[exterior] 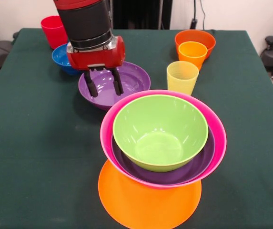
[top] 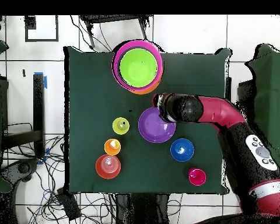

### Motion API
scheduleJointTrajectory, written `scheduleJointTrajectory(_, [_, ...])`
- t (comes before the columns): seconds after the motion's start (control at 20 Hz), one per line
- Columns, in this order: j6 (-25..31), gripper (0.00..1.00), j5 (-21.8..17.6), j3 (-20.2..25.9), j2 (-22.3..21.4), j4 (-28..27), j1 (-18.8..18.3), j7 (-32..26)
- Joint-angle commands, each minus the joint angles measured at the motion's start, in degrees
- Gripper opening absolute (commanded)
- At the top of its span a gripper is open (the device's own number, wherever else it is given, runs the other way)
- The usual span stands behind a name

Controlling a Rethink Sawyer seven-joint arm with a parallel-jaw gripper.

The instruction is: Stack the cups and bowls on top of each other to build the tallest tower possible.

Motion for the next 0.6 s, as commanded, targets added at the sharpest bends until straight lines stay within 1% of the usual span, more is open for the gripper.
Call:
scheduleJointTrajectory(0.05, [6.9, 1.0, -6.1, 2.19, 1.11, 1.25, -1.6, -19.67])
scheduleJointTrajectory(0.15, [6.88, 1.0, -6.87, 2.61, 1.65, 1.37, -2.7, -20.51])
scheduleJointTrajectory(0.4, [6.3, 1.0, -8.78, 3.31, 3.72, 1.2, -4.36, -21.76])
scheduleJointTrajectory(0.6, [6.24, 1.0, -10.19, 3.78, 4.56, 0.96, -5.45, -22.73])
